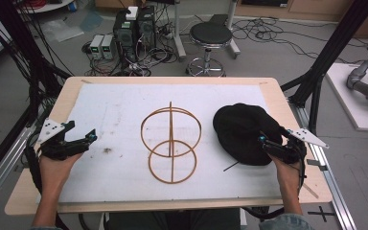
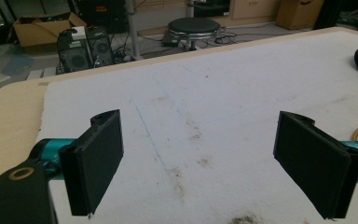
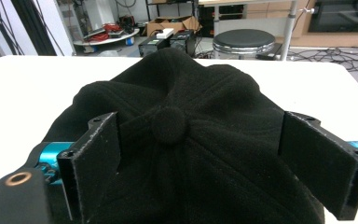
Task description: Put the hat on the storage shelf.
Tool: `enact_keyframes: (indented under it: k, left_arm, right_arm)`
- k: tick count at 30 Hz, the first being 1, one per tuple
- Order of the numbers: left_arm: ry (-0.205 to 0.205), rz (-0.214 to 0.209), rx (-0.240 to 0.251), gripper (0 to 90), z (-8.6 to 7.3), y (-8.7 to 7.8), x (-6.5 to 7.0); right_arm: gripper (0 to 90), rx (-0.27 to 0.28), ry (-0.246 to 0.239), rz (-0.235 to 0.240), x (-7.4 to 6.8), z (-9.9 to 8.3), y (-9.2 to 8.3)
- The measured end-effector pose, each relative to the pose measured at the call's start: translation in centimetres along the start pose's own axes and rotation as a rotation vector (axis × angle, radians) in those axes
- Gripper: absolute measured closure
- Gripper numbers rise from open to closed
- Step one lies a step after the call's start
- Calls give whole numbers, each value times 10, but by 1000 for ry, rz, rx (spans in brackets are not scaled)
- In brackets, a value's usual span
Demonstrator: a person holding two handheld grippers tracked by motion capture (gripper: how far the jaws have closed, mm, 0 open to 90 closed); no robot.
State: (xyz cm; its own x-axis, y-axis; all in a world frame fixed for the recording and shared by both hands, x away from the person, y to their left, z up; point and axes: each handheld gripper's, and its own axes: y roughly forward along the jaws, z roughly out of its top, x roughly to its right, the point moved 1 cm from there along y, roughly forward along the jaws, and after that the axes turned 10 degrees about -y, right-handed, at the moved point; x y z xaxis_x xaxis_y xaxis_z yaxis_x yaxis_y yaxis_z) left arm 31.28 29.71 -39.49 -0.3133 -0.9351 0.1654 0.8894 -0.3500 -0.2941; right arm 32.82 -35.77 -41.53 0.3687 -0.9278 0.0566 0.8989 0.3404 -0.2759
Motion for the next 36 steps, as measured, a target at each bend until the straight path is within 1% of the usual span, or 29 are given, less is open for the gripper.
enact_keyframes:
  k: [3, 8, 14, 18, 26, 30, 31, 32, 36]
  left_arm:
    - [-2, 0, 4, 162, 0, 0, -1]
    - [-23, 1, 11, 161, 1, 0, -2]
    - [-34, -6, 9, 161, 1, -1, -3]
    - [-31, -6, 4, 162, 0, -1, -3]
    - [-29, -12, 10, 162, -1, -4, -1]
    - [-29, -12, 1, 162, -3, -3, -2]
    - [-29, -11, -2, 163, -4, -3, -2]
    - [-30, -10, -4, 163, -5, -3, -2]
    - [-30, -13, -8, 165, -6, -3, -2]
  right_arm:
    - [134, -6, -4, 0, 0, 0, 0]
    - [135, -6, -8, 1, -1, 0, -1]
    - [138, -2, -13, -1, -1, 2, 0]
    - [138, 0, -17, -5, 0, 3, 3]
    - [138, -8, -22, 0, -2, 3, 9]
    - [138, -5, -30, 3, -2, 4, 13]
    - [138, -10, -24, 3, -3, 4, 14]
    - [138, -8, -35, 6, -4, 6, 17]
    - [138, -22, -51, 10, -7, 7, 22]
